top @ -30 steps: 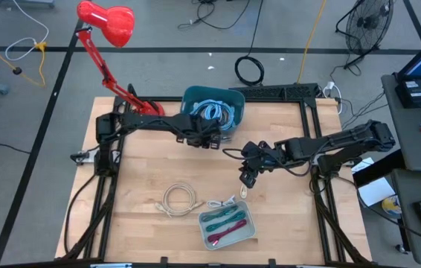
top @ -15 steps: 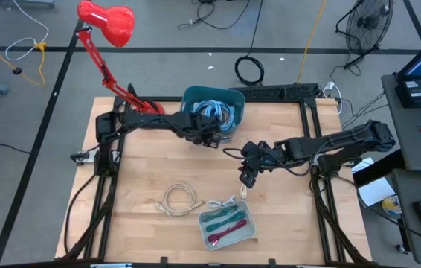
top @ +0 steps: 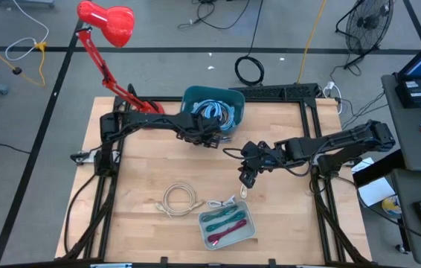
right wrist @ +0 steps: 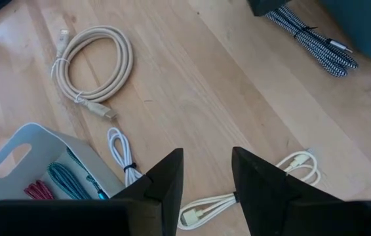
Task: Pick & Place USB Port
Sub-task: Put the black white charger cable into the gray bin
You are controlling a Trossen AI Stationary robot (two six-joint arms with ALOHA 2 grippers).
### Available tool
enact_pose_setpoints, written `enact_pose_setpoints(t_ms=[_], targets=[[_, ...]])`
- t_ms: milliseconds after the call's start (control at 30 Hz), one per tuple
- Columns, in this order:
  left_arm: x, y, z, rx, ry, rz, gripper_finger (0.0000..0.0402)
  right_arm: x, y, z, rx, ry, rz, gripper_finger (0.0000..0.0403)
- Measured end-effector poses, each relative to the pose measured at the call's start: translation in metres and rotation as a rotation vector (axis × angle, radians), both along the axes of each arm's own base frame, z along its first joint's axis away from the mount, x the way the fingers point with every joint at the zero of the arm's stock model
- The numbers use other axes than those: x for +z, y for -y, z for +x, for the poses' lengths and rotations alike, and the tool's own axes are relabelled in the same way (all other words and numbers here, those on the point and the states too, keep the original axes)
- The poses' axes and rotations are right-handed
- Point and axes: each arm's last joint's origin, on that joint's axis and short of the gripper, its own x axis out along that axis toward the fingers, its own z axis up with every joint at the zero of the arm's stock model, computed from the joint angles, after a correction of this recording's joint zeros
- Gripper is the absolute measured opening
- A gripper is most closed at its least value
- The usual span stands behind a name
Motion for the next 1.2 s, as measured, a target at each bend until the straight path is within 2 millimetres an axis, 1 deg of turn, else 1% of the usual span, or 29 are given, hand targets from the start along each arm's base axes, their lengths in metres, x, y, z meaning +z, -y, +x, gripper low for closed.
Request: enact_pose_setpoints(t_ms=[167,300,567,767,833,900,967,1200], targets=[[0.000,-0.002,0.000,-0.050,-0.012,0.030,0.0216,0.000,0.000,0.000,0.000,0.001,0.000,0.0121],[-0.004,-0.003,0.003,-0.095,-0.014,0.047,0.0216,0.000,0.000,0.000,0.000,0.001,0.000,0.0121],[-0.026,-0.002,0.007,-0.107,-0.053,-0.025,0.0216,0.000,0.000,0.000,-0.003,0.000,0.003,0.0121],[-0.027,0.000,0.008,-0.117,-0.050,-0.020,0.0215,0.000,0.000,0.000,0.001,-0.002,0.000,0.0121],[-0.027,0.000,0.008,-0.127,-0.052,-0.022,0.0209,0.000,0.000,0.000,0.002,-0.002,-0.002,0.0121],[-0.027,0.000,0.008,-0.143,-0.053,-0.032,0.0192,0.000,0.000,0.000,0.003,-0.003,-0.002,0.0121],[-0.027,0.000,0.008,-0.153,-0.056,-0.032,0.0164,0.000,0.000,0.000,0.004,-0.003,-0.002,0.0121],[-0.028,0.002,0.010,-0.217,-0.033,-0.068,0.0031,0.000,0.000,0.000,0.006,-0.003,-0.005,0.0121]])
